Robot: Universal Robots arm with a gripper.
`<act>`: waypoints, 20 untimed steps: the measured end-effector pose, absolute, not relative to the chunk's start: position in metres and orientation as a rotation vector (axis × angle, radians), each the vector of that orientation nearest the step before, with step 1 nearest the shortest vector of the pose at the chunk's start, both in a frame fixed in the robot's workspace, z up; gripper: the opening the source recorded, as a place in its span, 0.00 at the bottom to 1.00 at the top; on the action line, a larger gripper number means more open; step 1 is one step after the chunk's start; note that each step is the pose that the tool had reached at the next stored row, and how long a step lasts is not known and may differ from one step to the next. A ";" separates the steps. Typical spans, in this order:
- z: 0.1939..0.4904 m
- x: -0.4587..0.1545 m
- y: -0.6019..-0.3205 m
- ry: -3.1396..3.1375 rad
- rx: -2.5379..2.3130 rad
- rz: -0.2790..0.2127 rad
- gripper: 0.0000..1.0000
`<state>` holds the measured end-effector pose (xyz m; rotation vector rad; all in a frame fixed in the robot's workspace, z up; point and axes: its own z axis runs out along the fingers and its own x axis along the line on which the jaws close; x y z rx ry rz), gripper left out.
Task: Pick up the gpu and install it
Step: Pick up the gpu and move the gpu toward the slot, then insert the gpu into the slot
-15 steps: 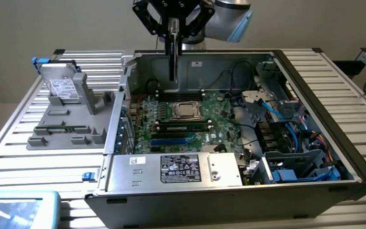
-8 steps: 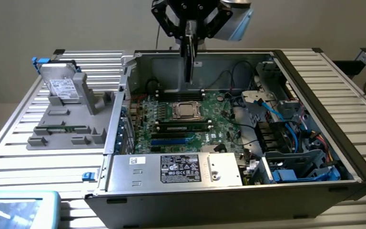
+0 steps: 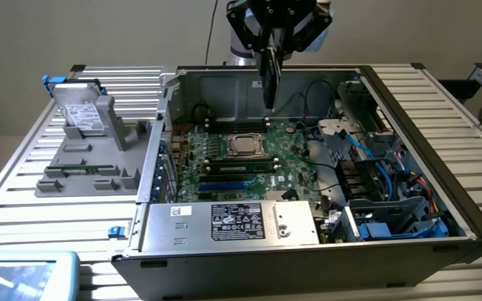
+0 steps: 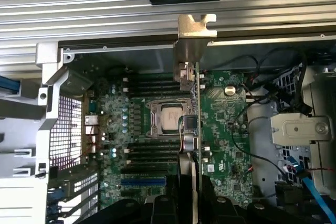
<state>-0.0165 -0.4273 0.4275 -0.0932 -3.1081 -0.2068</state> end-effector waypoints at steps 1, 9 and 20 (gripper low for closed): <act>0.427 -0.015 -0.427 -3.108 -0.093 -0.207 0.28; 0.427 -0.014 -0.427 -3.108 -0.093 -0.207 0.28; 0.426 -0.011 -0.427 -3.102 -0.086 -0.207 0.28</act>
